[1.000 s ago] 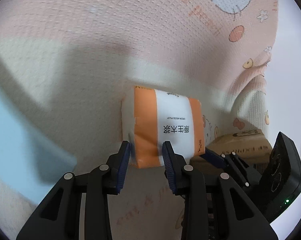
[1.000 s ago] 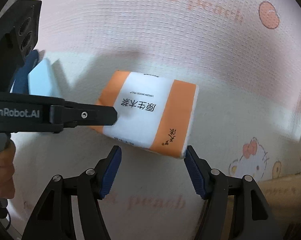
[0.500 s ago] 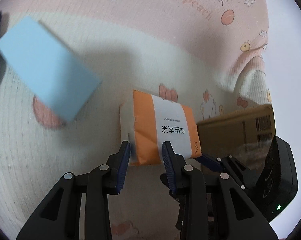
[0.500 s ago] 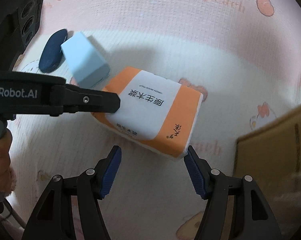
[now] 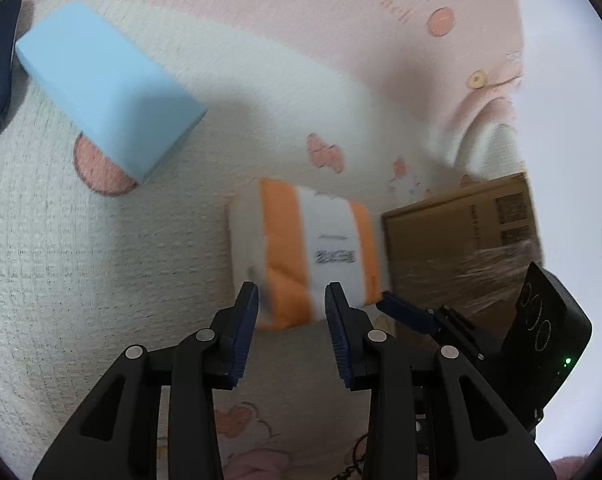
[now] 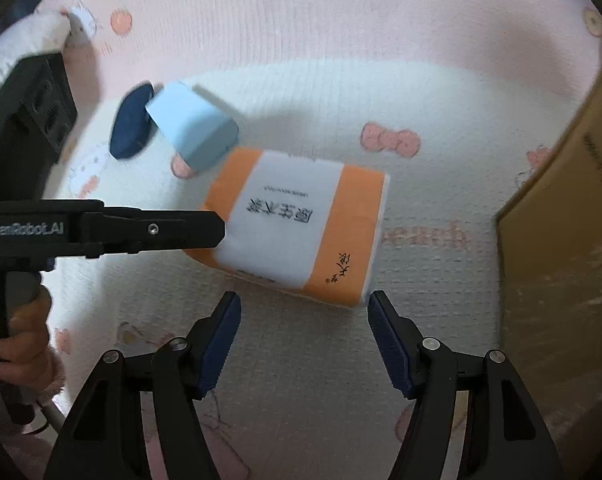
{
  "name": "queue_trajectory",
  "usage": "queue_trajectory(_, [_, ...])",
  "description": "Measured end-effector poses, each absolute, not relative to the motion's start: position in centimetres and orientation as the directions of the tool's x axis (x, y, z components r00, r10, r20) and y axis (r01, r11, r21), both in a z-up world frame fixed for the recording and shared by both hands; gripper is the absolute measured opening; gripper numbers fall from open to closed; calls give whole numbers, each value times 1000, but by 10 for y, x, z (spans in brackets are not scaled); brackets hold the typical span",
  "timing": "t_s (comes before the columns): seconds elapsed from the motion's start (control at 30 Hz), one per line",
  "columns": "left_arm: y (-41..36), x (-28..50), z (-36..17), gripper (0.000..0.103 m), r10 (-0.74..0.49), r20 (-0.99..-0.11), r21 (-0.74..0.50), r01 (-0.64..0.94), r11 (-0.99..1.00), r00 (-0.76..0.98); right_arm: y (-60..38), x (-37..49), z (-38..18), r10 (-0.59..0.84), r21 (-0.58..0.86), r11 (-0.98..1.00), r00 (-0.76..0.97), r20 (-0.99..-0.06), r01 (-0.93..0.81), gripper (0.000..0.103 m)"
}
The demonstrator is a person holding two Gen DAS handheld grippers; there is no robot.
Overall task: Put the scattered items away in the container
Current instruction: 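Lift the tissue pack and carry it toward the cardboard box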
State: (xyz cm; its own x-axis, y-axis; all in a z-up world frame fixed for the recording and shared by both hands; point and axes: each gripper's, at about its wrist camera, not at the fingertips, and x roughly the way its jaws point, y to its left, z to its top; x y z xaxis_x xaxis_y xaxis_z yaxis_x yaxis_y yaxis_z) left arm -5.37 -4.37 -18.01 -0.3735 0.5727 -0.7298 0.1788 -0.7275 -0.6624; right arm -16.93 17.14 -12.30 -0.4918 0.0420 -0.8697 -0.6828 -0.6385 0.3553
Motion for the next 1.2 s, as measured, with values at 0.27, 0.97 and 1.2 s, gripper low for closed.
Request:
queue_trajectory(0.27, [-46, -63, -182, 47, 539, -754, -636, 206, -744, -376, 186, -149, -112, 50, 520, -514, -629, -776, -682, 72])
queue_trajectory(0.97, [-40, -83, -205, 46, 559, -754, -644, 218, -734, -346, 217, -175, -163, -46, 597, -391, -633, -773, -701, 67])
queue_trajectory(1.2, [-44, -79, -201, 43, 566, -739, -661, 233, -713, -366, 214, -171, -154, -5, 589, -415, -645, -764, -694, 54])
